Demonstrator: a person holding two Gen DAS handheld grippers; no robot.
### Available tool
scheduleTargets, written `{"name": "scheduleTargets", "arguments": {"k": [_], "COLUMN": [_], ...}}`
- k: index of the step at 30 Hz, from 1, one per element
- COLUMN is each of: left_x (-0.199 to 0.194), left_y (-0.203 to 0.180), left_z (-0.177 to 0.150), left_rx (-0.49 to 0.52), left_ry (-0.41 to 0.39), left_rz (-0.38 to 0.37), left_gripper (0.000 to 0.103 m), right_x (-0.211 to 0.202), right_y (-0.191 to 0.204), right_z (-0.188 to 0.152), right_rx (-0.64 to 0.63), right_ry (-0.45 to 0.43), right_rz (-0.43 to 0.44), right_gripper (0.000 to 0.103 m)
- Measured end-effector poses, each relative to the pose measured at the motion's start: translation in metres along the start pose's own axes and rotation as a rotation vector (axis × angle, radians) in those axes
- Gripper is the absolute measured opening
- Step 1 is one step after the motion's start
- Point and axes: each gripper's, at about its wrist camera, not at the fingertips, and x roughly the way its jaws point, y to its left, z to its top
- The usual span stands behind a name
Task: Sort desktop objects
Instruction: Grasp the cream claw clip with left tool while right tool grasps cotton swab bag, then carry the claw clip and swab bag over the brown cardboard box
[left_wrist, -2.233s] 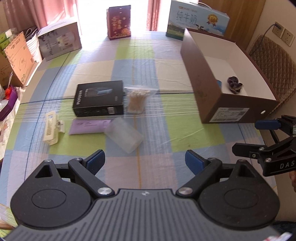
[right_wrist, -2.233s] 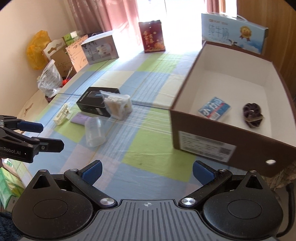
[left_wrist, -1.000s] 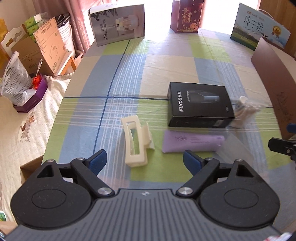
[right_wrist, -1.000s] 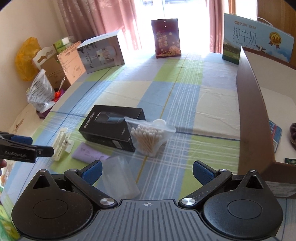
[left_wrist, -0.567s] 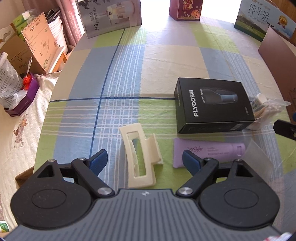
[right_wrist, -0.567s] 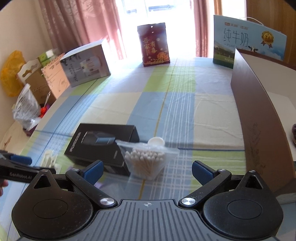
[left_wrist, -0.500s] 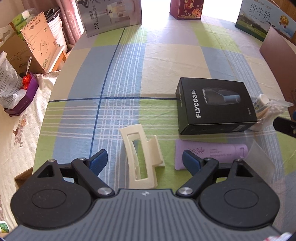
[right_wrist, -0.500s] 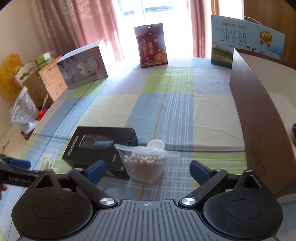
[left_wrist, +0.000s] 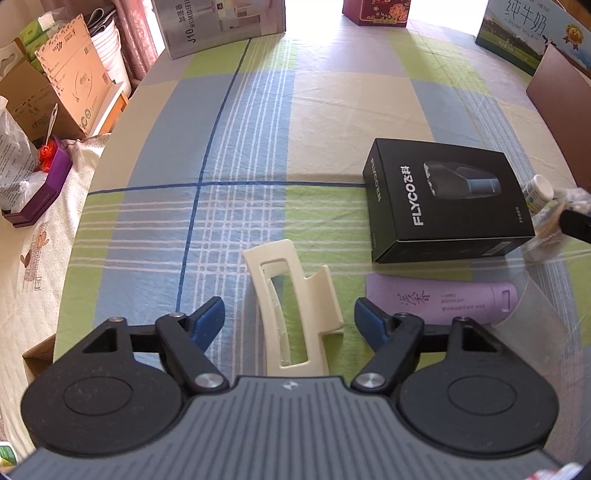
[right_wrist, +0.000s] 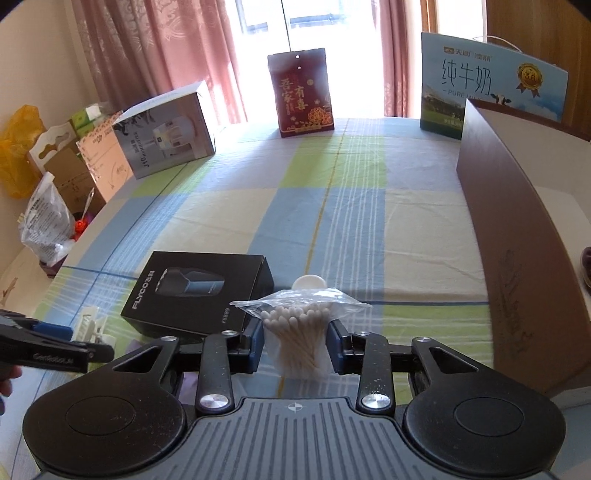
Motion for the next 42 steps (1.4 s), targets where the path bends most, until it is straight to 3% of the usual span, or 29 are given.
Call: {"name": "scheduleTargets", "arguments": {"k": [4,8,11,19,27,34,42], "left_x": [0.004,0.005,0.002,-0.021,-0.073,-0.114,-0.144], "left_y": [0.002,0.001,0.000,0.001,-0.014,-0.060,-0.144], "left_z": [0.000,-0.001,-0.002,-0.014,-0.019,-0.012,0.015], "left_rx": [-0.023,-0.012,-0.018,-0.030,-0.026,0.032,0.174], "left_ry": [-0.001,-0.025,-0.035,-0.062,-0.133,-0.200,-0.278], "left_rz": [-0.014,-0.020,-0.030,-0.024,-0.067,-0.155,-0.280], "left_gripper": [0.062,0.043,0.038,0.038,0.038,0.038,0.038], "right_x": [-0.008,-0.014,-0.021,-0.043,-0.075,-0.114,-0.164], "right_y": [-0.002,-0.005,-0.009,-0.021,-0.033,-0.054,-0.105], "right_z": [-0.001,-0.004,-0.005,-0.010,-0.011,-0.006,0.010], "right_rx": [0.002,0.006,0.014,0.033,0.040,0.059,0.116], "right_ry": [0.000,0.006,0.000,-0.012,-0.034,-0.097,-0.194], "right_rz": [-0.002,-0.004,-0.002,0.021,0.070,0.089,0.054], "right_gripper": [0.032,0.032,0.032,0.032,0.032,0.032,0.032]}}
